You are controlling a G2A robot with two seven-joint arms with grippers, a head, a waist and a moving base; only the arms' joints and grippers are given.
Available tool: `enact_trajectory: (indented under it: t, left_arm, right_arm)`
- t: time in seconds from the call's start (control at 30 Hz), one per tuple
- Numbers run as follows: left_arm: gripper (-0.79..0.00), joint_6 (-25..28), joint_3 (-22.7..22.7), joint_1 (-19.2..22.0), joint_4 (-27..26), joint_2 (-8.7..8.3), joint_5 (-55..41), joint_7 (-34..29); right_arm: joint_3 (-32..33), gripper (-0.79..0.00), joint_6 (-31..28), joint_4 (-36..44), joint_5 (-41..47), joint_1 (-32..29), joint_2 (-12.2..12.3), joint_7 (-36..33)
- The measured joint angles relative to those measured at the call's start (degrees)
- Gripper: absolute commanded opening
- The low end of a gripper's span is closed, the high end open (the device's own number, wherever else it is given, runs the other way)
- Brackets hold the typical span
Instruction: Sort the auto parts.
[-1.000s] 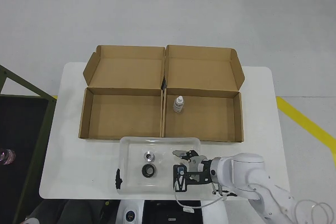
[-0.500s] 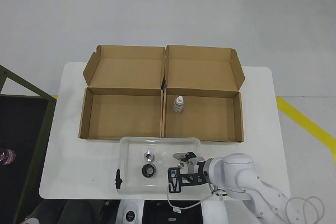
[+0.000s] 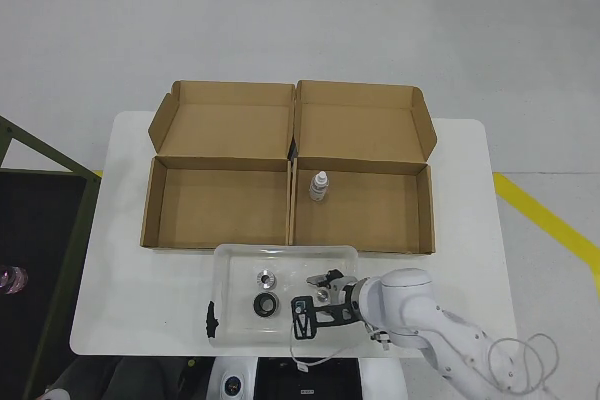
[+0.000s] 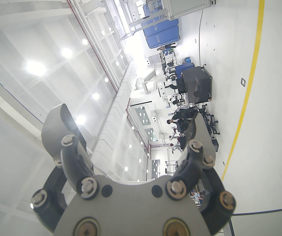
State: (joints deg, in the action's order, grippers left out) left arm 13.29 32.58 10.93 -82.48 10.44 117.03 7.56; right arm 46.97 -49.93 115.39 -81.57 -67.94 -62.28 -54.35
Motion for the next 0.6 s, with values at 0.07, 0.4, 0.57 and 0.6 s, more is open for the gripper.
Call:
enact_trajectory:
  t: [0.07,0.4,0.57,0.6]
  left_arm:
    - [0.000,0.00,0.00,0.00,0.00,0.00,0.00,0.00]
    - [0.000,0.00,0.00,0.00,0.00,0.00,0.00,0.00]
    - [0.000,0.00,0.00,0.00,0.00,0.00,0.00,0.00]
    - [0.000,0.00,0.00,0.00,0.00,0.00,0.00,0.00]
  right_arm:
    - [-0.61,-0.409,0.41,-0.43,0.13,0.51,0.03,-0.41]
    - [-3.02,-0.613,1.45,-2.12,1.55,2.44,0.64,-1.45]
    - [-4.05,-0.785,1.75,-2.53,2.71,3.40,1.08,-1.75]
    - [-4.22,-0.785,1.76,-2.59,3.01,3.57,1.16,-1.76]
